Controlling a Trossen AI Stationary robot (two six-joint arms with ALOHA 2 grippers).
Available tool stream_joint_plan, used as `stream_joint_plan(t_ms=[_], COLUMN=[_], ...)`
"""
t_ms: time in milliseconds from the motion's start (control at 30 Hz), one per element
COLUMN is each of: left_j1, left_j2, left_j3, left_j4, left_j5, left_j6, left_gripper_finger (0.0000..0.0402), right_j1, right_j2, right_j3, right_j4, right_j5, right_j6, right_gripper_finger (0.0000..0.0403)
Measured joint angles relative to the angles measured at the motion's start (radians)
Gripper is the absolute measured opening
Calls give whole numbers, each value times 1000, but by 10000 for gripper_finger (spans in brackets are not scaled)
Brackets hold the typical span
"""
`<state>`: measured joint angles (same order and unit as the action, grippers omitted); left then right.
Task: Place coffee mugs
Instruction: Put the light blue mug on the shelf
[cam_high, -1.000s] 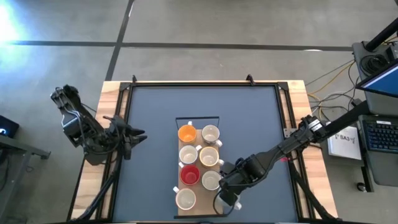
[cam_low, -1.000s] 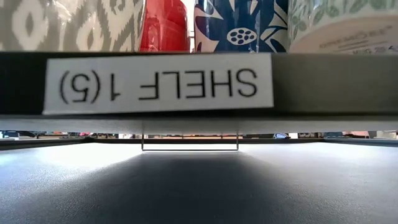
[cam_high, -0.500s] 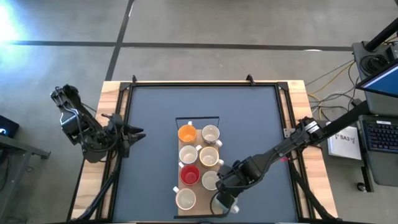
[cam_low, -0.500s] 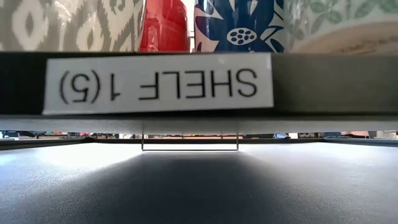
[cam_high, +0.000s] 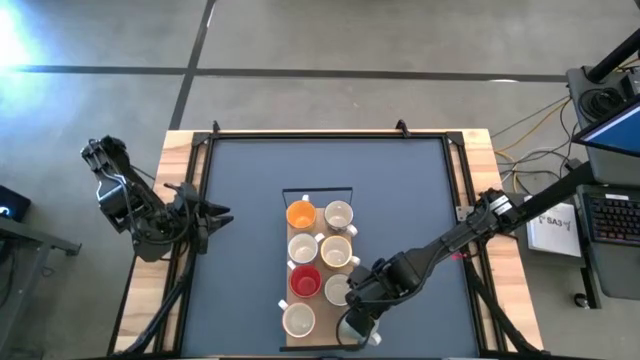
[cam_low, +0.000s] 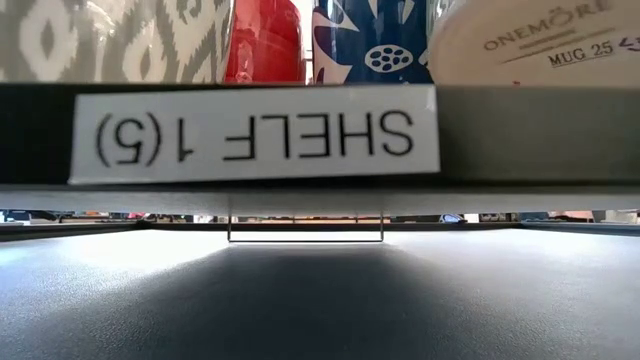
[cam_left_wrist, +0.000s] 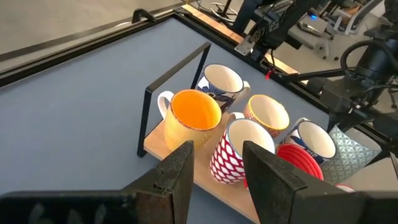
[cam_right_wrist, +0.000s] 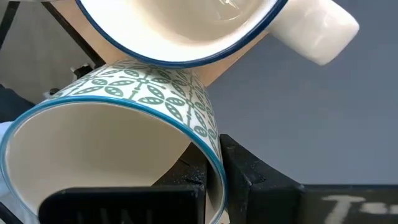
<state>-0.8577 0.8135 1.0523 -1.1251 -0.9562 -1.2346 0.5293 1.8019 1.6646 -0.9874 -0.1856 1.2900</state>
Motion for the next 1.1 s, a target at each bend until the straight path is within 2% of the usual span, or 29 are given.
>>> stream_joint_plan(t_ms=[1100], left_j1=[0], left_j2=[-3], left_j3=[0], left_j4=[-16], left_j5=[-1], left_j6=[0], left_gripper_finger=[120], right_j1=[0], right_j2=[14], right_j3=[0], right_j4=[32], right_j5=[3], right_j6=[46], right_gripper_finger=[13])
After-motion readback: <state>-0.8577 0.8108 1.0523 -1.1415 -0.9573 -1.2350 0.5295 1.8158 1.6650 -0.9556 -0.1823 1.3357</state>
